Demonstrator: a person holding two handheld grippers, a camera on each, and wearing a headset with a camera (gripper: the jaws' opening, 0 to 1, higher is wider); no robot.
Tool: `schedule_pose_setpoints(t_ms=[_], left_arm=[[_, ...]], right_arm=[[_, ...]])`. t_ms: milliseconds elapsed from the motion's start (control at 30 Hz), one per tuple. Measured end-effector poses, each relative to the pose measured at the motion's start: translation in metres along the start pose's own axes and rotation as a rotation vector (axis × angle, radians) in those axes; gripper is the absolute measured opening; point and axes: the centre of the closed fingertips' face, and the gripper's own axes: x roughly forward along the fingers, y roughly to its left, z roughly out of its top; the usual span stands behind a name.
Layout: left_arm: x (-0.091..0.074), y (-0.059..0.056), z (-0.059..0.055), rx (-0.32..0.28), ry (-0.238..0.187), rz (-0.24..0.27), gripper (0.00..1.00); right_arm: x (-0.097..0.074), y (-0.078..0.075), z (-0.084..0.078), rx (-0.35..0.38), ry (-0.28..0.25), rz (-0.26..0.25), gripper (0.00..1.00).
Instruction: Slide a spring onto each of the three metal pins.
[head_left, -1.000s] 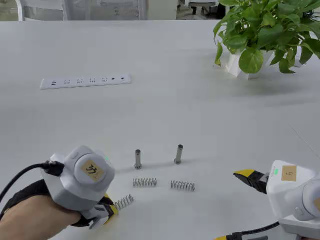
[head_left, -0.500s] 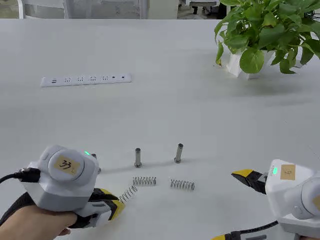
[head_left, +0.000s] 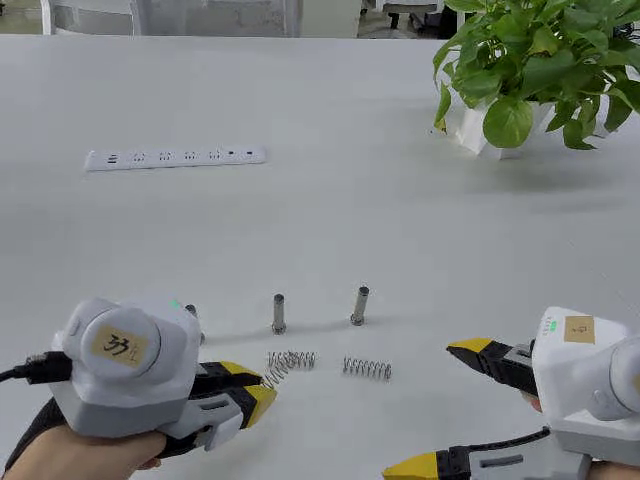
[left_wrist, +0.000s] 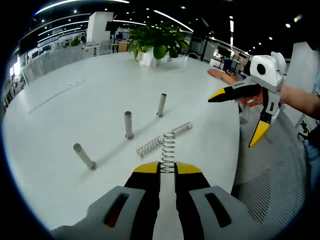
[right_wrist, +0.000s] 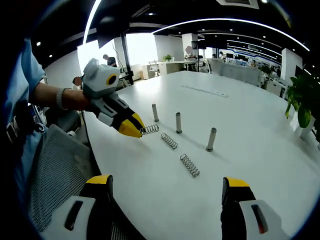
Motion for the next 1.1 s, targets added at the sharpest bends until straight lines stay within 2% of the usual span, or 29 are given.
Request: schedule_pose_setpoints(t_ms=[200, 367, 633, 833, 1100], left_arm=[[0.0, -0.013, 0.009, 0.014, -0.055, -0.017, 0.07], [0.001, -0.027, 0.015, 0.036, -0.089, -0.053, 0.07], [0.004, -0.044, 0.016, 0.087, -0.102, -0.111, 0.07], [0.003, -0.053, 0.019, 0.112, -0.115, -0.15, 0.07], [0.002, -0.062, 0.021, 0.142, -0.131, -0.193, 0.07]], right_arm=[[0.004, 0.001, 0.004, 0.051, -0.031, 0.012, 0.87], [0.008, 0.008, 0.01, 0.088, -0.063, 0.043, 0.82], [0.01, 0.017, 0.022, 0.16, -0.127, 0.103, 0.68], [0.009, 0.026, 0.033, 0.258, -0.195, 0.172, 0.55], [0.009, 0.031, 0.039, 0.315, -0.23, 0.215, 0.44]])
